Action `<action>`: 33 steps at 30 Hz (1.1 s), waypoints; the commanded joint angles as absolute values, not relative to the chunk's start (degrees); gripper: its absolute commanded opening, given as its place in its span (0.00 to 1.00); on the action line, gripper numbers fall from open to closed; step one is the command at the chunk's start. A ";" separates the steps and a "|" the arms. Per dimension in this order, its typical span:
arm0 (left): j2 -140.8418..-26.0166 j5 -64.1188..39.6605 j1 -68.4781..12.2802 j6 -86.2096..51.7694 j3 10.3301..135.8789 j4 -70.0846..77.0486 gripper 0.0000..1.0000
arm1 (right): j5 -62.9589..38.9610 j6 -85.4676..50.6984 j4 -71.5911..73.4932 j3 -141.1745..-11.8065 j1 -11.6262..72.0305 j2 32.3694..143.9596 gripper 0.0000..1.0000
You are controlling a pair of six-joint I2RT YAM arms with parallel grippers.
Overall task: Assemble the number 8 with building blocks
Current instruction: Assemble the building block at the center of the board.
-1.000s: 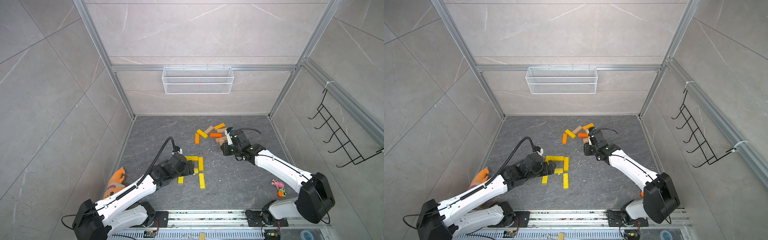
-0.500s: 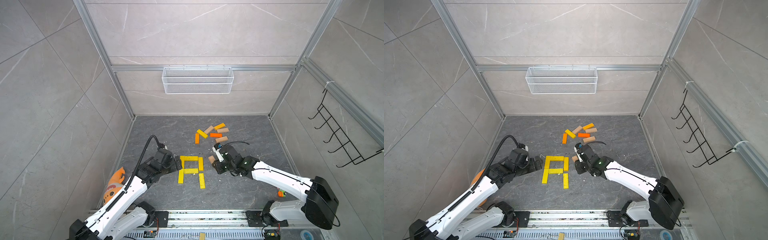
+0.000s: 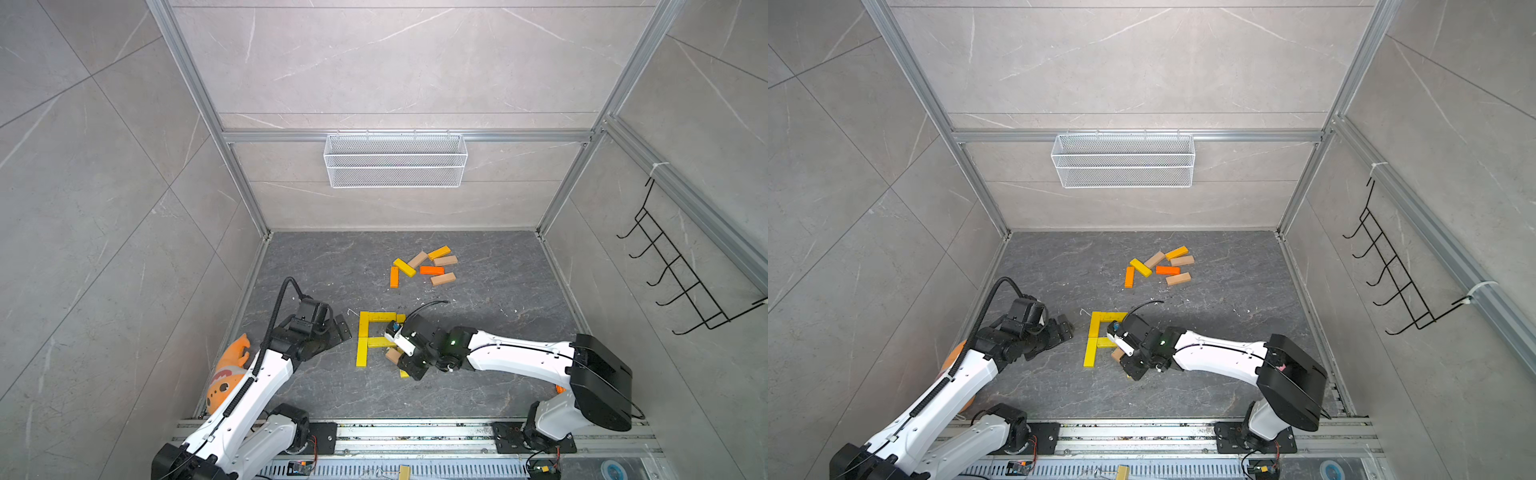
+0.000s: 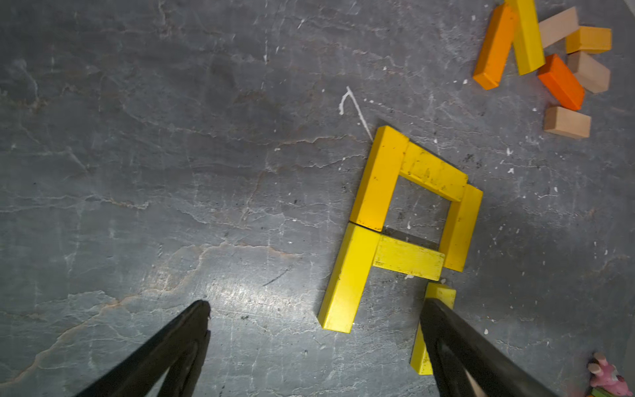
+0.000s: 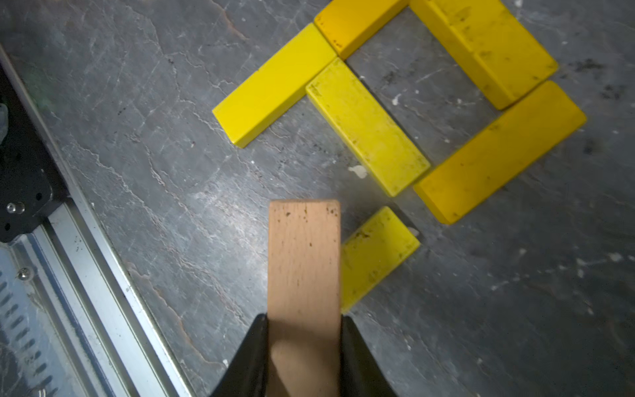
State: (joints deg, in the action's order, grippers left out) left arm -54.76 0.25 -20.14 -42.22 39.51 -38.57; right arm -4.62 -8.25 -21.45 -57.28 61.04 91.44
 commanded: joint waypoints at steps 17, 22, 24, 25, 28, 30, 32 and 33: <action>-56.38 -3.95 -18.20 -42.45 37.45 -36.04 0.98 | -4.94 6.61 -30.49 -71.94 64.07 107.39 0.25; -56.45 -4.02 -18.19 -42.21 37.05 -35.96 0.98 | -4.70 7.49 -30.86 -73.57 64.07 110.05 0.25; -56.35 -4.16 -18.20 -42.25 36.85 -35.87 0.98 | -4.38 7.81 -30.61 -73.89 64.07 110.71 0.25; -56.38 -4.17 -18.25 -42.25 36.75 -35.77 0.98 | -4.12 8.03 -30.64 -74.12 64.07 110.98 0.25; -56.29 -4.30 -18.16 -42.25 36.52 -35.55 0.98 | -3.63 8.48 -30.82 -74.71 64.07 111.56 0.25; -56.34 -4.57 -18.20 -42.32 36.32 -35.38 0.98 | -3.30 8.86 -30.86 -75.02 64.09 111.84 0.25; -56.34 -4.73 -18.18 -42.32 36.18 -35.18 0.98 | -2.90 9.28 -31.05 -75.35 64.04 112.40 0.27; -56.38 -4.74 -18.21 -42.34 36.14 -35.16 0.98 | -2.70 9.36 -31.15 -75.45 64.05 112.56 0.28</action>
